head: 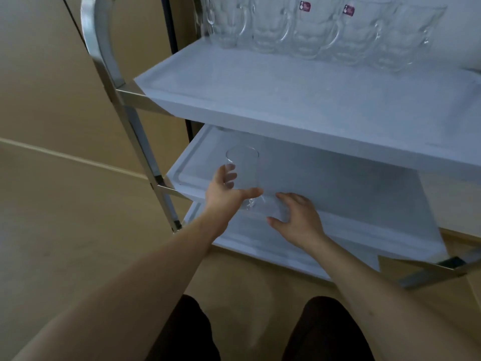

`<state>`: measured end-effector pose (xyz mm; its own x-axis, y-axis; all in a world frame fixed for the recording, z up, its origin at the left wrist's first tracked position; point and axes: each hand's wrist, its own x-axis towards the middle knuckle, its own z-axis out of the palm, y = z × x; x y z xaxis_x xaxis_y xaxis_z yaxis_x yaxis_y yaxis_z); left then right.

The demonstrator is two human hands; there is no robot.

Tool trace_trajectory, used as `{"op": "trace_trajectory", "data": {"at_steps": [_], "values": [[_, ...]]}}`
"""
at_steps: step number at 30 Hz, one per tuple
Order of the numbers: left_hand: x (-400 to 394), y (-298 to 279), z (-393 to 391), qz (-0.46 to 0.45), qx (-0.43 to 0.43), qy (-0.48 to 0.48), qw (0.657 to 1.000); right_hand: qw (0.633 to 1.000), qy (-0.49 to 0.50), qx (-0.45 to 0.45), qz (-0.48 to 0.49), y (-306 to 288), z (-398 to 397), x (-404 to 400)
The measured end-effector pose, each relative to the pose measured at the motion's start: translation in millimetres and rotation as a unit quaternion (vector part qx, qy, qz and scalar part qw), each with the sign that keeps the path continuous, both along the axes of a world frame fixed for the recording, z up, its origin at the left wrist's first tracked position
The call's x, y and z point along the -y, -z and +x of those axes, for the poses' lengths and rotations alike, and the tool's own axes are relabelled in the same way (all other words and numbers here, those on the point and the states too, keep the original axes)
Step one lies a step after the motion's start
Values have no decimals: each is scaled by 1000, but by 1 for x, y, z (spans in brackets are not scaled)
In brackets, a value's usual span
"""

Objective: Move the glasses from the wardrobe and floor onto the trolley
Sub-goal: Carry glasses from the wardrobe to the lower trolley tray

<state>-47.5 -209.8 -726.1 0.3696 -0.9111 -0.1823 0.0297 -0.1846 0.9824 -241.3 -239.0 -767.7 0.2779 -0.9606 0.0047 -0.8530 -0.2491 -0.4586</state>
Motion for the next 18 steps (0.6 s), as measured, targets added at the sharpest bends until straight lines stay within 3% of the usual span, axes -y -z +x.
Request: {"op": "trace_trajectory", "data": {"at_steps": [8,14,18], "values": [[14,20,-1,-47,56,38,997,997,16,-9,-77,23,11,1],[24,21,-27,-40,77,101,991,989,32,136,-46,14,18,6],[33,23,-50,-32,64,126,989,966,106,235,-27,16,14,8]]}}
